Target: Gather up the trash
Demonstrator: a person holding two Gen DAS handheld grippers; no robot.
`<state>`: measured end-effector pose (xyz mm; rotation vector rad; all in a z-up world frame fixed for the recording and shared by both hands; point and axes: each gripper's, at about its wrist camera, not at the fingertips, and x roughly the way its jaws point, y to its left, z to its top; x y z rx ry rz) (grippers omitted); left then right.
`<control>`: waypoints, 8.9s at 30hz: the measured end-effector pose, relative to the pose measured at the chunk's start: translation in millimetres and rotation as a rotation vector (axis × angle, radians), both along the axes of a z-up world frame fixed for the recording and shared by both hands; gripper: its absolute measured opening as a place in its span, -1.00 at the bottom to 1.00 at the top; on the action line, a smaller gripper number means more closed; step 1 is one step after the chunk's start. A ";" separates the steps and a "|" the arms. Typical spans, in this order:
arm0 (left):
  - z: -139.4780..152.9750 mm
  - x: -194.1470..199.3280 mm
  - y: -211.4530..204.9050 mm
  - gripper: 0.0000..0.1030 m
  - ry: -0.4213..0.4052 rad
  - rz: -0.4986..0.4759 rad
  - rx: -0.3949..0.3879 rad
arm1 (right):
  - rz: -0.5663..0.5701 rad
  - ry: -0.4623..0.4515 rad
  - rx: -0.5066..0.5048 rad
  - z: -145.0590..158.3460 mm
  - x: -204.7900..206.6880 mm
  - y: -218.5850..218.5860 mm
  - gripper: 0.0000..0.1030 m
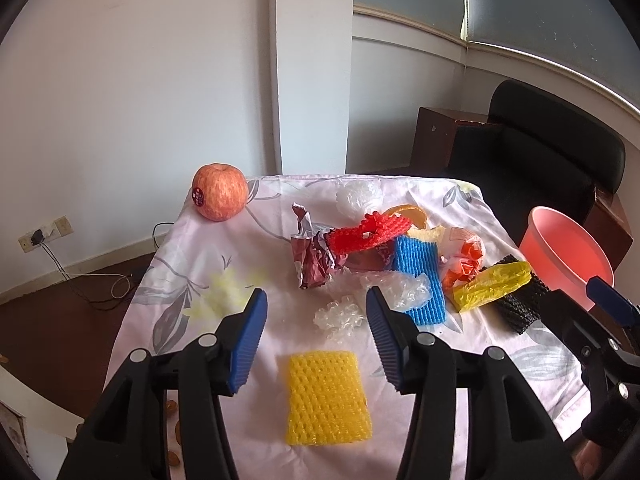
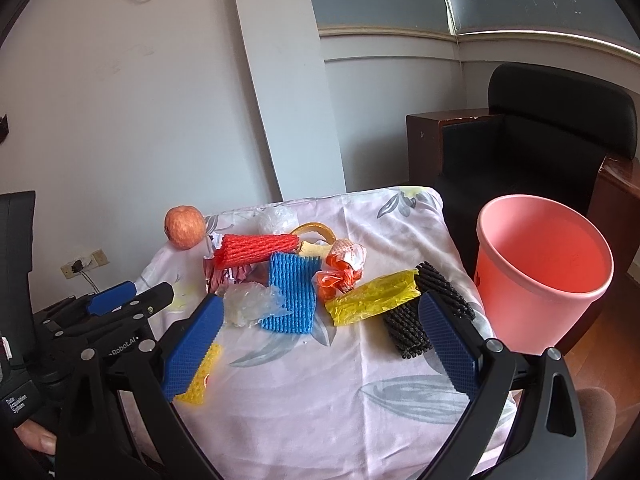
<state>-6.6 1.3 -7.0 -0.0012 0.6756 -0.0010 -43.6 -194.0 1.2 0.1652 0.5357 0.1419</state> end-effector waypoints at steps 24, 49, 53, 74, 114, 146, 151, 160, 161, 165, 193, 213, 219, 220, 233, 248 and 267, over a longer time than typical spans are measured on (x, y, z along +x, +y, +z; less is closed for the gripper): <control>4.5 -16.9 -0.6 0.22 -0.022 0.009 0.021 | 0.018 -0.022 -0.003 6.0 -15.9 6.8 0.91; 4.3 -15.7 37.4 0.21 -0.022 -0.042 -0.086 | 0.009 -0.038 0.054 10.4 -22.0 -2.3 0.91; -1.9 -20.9 43.9 0.21 -0.006 -0.119 -0.044 | -0.013 -0.011 0.103 5.9 -17.3 -13.0 0.81; -64.4 -7.9 30.0 -0.48 0.330 -0.331 -0.090 | -0.061 0.036 0.050 -8.3 -10.7 -43.0 0.48; 9.3 -5.6 -2.6 -0.84 0.030 -0.461 -0.153 | 0.018 0.117 0.139 -25.6 43.1 -64.7 -0.96; 19.8 22.9 -74.2 -0.84 0.008 -0.590 -0.194 | 0.022 0.235 0.246 -56.2 66.0 -95.9 -0.31; 15.6 21.9 -76.5 -0.84 0.018 -0.596 -0.194 | 0.015 0.256 0.229 -67.0 71.0 -91.7 -0.31; 15.4 21.9 -74.9 -0.84 0.013 -0.592 -0.205 | 0.058 0.243 0.204 -69.2 61.6 -77.4 -0.92; 15.3 22.2 -74.7 -0.84 0.013 -0.590 -0.206 | 0.057 0.237 0.204 -67.3 58.9 -77.4 -0.92; 15.9 21.6 -72.8 -0.84 0.009 -0.583 -0.208 | 0.045 0.191 0.203 -55.7 47.0 -78.8 -0.96; 39.6 50.5 -189.5 -0.84 -0.071 -0.780 -0.214 | -0.356 -0.052 0.133 18.4 27.1 -199.7 -0.98; -18.3 109.7 -292.9 -0.83 0.060 -0.776 -0.094 | -0.453 0.038 0.081 -24.4 48.2 -218.1 -0.97; -21.3 117.2 -292.8 -0.48 0.070 -0.751 -0.088 | -0.457 0.069 0.106 -31.6 53.9 -222.5 -0.97; -20.4 116.8 -292.4 -0.36 0.067 -0.748 -0.090 | -0.457 0.073 0.118 -33.0 54.5 -225.0 -0.97; -2.0 101.1 -274.8 -0.25 0.008 -0.737 -0.090 | -0.423 0.058 0.163 -31.4 44.7 -223.3 -0.50; 28.4 66.6 -216.0 -0.22 -0.055 -0.700 -0.135 | -0.346 0.033 0.133 -13.5 20.8 -174.3 -0.50; 14.1 29.8 -105.0 -0.21 -0.056 -0.558 -0.088 | -0.227 0.132 0.160 -35.3 6.2 -118.1 -0.50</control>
